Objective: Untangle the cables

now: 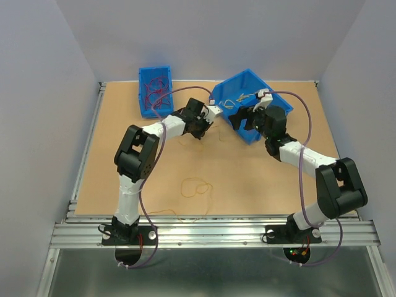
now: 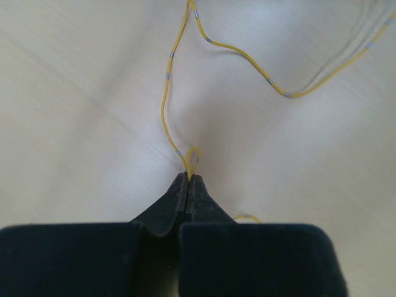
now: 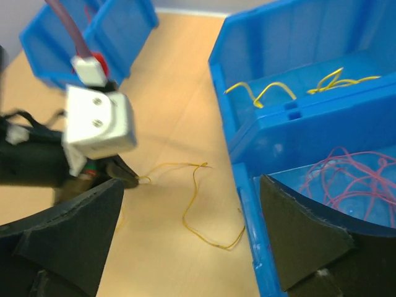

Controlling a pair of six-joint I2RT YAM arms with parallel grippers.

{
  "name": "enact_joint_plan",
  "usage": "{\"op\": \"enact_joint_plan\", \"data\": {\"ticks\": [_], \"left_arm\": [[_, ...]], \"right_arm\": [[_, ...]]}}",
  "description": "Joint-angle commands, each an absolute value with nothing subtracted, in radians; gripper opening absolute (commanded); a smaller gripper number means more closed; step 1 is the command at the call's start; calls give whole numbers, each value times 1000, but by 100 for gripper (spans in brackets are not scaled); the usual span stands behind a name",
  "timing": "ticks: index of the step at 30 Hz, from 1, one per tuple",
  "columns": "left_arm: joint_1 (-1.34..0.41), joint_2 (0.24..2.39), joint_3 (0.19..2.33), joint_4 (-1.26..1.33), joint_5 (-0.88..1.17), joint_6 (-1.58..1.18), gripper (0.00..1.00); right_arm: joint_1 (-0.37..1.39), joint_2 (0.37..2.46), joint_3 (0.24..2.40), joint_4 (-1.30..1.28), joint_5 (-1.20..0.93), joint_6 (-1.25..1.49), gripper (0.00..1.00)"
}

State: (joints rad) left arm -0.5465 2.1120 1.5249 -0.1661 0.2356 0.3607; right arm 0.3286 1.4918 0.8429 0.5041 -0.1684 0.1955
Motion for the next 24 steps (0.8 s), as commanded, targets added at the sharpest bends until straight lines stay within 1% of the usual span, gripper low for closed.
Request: {"op": "enact_joint_plan", "data": {"ticks": [1, 3, 9, 11, 14, 24], "left_arm": [[-531, 1915, 1476, -133, 354, 377, 0], [-531, 1884, 1462, -133, 385, 374, 0], [-531, 1855, 1459, -150, 432, 356, 0], [-531, 1850, 1460, -153, 446, 356, 0], [-531, 1841, 1459, -158, 454, 353, 0], [-531, 1812, 1445, -155, 486, 350, 0]], "right_arm": [[333, 1532, 931, 479, -345, 141, 98], [333, 1546, 940, 474, -400, 114, 99], [333, 1600, 945, 476, -460, 19, 99], [333, 1636, 965, 479, -512, 9, 99], [333, 1689, 999, 505, -587, 23, 100], [333, 1822, 1086, 604, -733, 118, 100]]}}
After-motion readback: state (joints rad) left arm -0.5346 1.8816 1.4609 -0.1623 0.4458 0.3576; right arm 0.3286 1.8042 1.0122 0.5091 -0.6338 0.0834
